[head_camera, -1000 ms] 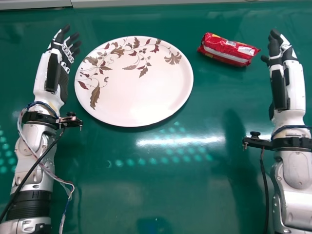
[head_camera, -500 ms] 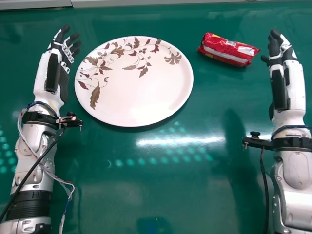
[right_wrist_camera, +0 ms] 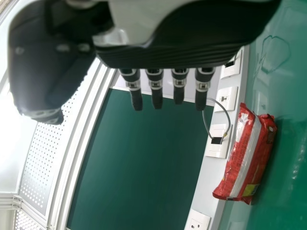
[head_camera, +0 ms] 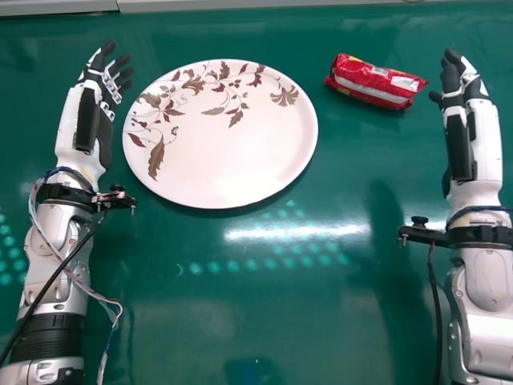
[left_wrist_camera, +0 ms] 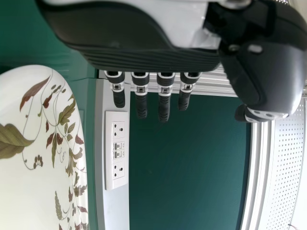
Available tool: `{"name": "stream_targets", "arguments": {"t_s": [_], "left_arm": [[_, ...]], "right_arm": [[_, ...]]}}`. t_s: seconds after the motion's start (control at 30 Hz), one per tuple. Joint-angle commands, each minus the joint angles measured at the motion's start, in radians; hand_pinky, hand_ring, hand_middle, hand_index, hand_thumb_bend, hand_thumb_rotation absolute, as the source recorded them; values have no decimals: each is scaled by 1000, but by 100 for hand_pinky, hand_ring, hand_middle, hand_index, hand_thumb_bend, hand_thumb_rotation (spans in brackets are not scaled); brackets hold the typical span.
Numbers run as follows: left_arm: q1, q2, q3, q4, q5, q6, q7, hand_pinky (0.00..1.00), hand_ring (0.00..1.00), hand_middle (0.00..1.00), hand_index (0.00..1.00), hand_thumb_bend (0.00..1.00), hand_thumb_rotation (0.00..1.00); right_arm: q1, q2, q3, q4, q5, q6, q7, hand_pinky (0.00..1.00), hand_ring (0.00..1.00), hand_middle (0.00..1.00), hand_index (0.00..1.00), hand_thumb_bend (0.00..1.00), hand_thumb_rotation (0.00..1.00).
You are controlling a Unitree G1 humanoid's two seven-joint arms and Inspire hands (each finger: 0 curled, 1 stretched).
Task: Pick up biscuit and place it in the plate
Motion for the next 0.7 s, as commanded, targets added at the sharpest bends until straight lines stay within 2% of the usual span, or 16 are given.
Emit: {"name": "stream_targets", "arguments": {"t_s": [0.0, 0.67], "left_arm": [[3, -3, 2, 4, 5, -11, 0, 100, 95, 94, 100, 56, 81], [3, -3, 2, 4, 5, -11, 0, 100, 95, 94, 100, 56, 81]], "right_arm": [[0, -6, -7, -8, 0, 4, -3, 92, 100, 100, 98, 79, 60], [0, -6, -7, -8, 0, 4, -3, 92, 100, 100, 98, 79, 60]]}}
